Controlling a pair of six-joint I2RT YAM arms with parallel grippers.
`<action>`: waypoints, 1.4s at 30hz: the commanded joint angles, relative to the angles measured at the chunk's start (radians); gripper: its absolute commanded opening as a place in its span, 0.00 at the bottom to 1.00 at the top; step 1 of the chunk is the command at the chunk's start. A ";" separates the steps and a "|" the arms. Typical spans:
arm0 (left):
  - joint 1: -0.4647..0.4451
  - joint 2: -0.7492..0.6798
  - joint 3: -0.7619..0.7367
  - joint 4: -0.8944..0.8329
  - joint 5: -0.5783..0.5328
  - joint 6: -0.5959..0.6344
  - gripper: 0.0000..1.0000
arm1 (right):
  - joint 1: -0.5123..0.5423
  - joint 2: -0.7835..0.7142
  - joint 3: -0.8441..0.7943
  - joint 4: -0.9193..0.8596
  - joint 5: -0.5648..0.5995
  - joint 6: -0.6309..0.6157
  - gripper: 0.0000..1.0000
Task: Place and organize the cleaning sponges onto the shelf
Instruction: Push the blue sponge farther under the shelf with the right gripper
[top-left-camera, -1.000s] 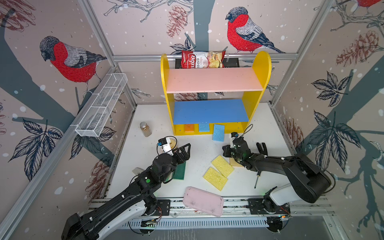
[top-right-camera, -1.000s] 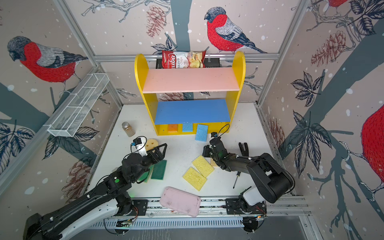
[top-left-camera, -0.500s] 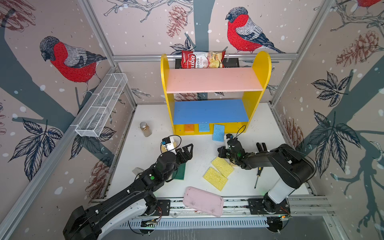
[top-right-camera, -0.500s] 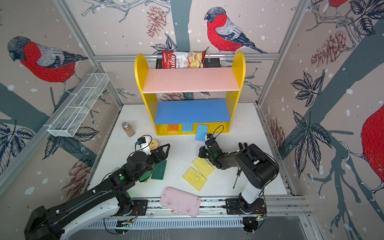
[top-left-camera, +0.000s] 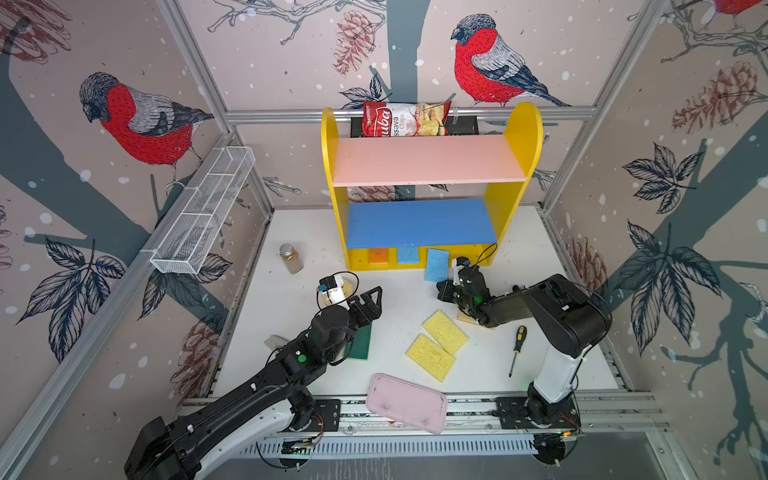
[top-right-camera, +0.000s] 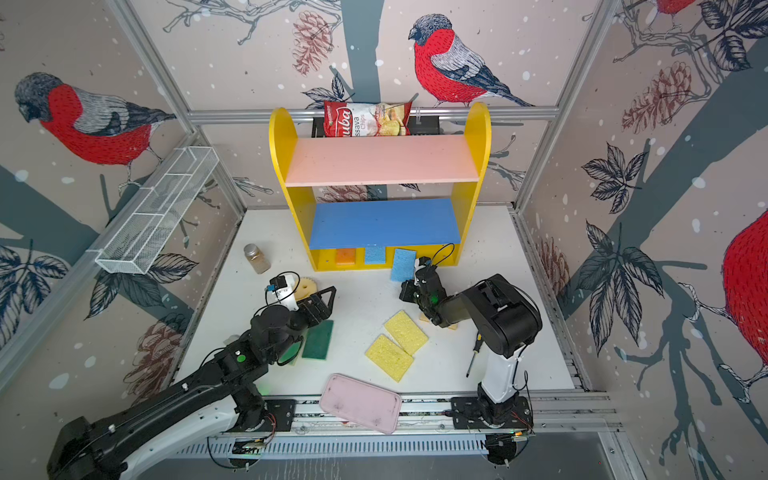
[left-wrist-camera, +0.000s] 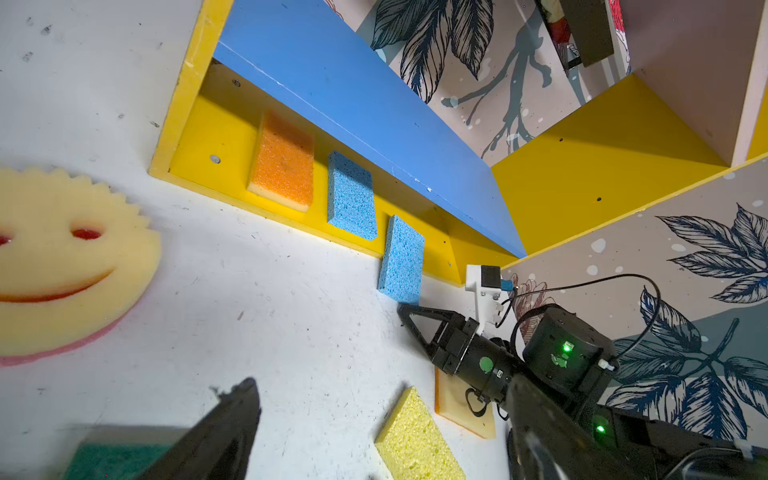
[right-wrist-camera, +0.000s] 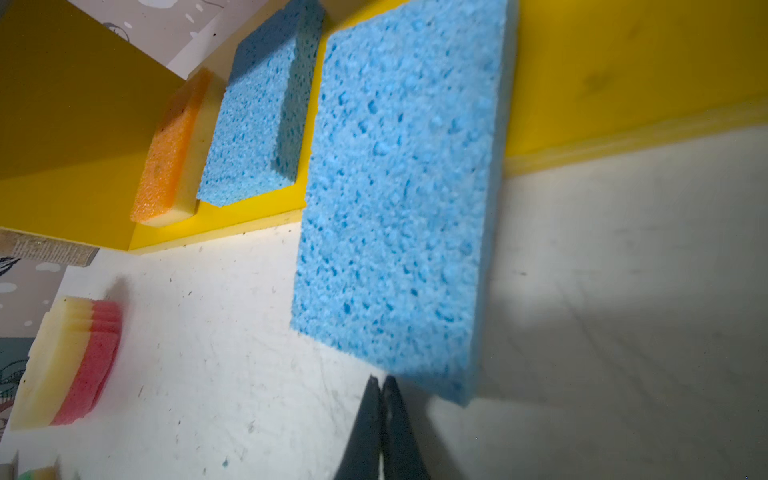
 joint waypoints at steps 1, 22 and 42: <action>0.002 -0.003 -0.005 0.008 -0.017 -0.005 0.92 | -0.017 0.007 0.008 -0.037 0.002 -0.001 0.00; 0.001 -0.045 -0.021 -0.043 -0.047 -0.023 0.91 | -0.002 0.014 -0.051 0.104 0.014 0.094 0.00; 0.002 -0.101 -0.055 -0.060 -0.049 -0.019 0.91 | -0.003 0.097 0.063 0.131 0.011 0.103 0.00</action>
